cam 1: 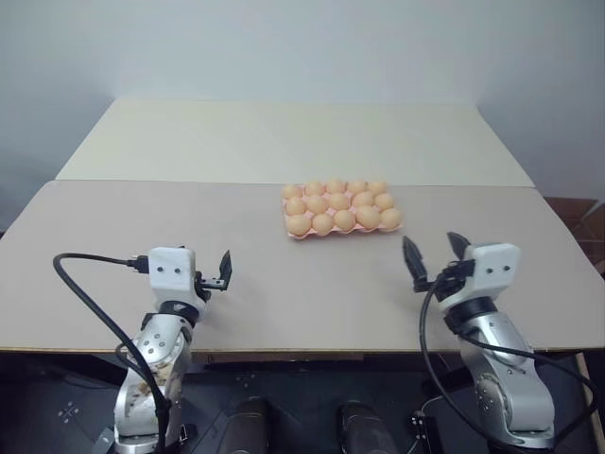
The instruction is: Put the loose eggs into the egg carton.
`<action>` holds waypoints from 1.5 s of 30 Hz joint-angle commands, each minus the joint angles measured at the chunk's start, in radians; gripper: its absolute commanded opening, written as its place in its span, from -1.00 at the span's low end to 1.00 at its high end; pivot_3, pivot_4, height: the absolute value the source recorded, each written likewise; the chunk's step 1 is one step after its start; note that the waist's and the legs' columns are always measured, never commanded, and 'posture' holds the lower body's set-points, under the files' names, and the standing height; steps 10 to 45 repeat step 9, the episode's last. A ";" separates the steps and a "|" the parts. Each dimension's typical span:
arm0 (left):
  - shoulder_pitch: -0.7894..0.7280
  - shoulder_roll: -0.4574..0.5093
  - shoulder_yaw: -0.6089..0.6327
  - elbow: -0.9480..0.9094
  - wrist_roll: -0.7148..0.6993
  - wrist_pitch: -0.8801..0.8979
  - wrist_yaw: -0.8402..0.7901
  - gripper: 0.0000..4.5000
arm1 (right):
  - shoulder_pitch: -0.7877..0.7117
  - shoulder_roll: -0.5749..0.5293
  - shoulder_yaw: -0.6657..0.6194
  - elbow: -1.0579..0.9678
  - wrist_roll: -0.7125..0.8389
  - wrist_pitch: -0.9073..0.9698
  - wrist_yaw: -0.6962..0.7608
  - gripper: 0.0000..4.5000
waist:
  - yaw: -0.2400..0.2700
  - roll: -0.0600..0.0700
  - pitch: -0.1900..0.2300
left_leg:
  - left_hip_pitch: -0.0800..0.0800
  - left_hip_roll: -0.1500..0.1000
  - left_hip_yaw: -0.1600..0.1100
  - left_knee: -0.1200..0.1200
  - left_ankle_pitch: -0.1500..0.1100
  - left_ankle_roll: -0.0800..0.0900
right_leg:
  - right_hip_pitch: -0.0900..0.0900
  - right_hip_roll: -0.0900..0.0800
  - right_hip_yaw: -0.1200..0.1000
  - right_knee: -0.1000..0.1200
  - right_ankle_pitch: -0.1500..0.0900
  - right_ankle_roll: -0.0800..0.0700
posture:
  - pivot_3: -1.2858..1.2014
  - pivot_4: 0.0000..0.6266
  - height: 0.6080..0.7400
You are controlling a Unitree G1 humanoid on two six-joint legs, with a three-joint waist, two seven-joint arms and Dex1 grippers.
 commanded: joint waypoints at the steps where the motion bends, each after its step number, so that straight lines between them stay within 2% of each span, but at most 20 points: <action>1: -0.014 -0.010 -0.017 -0.034 0.026 -0.050 0.043 0.99 | 0.029 -0.011 -0.042 0.000 -0.016 -0.044 0.003 1.00 | -0.002 0.000 0.000 | 0.000 0.000 0.000 0.000 0.000 0.000 | 0.000 0.000 0.000 0.000 0.000 0.000 | 0.03 -0.52 1.00; 6: 0.016 -0.012 -0.037 -0.025 0.042 -0.084 0.067 0.99 | 0.082 -0.029 -0.043 -0.049 -0.034 -0.039 0.019 1.00 | -0.011 0.001 0.000 | -0.001 0.001 0.000 -0.002 0.000 0.000 | -0.002 0.001 0.000 0.000 0.000 0.001 | 0.03 -0.52 1.00; 45: 0.017 -0.013 -0.046 -0.022 0.031 -0.084 0.061 0.99 | 0.084 -0.037 -0.065 -0.074 -0.002 -0.001 0.023 1.00 | -0.013 0.001 0.000 | -0.001 0.001 0.000 -0.003 0.000 0.000 | -0.002 0.001 0.001 0.000 0.000 0.001 | 0.03 -0.52 1.00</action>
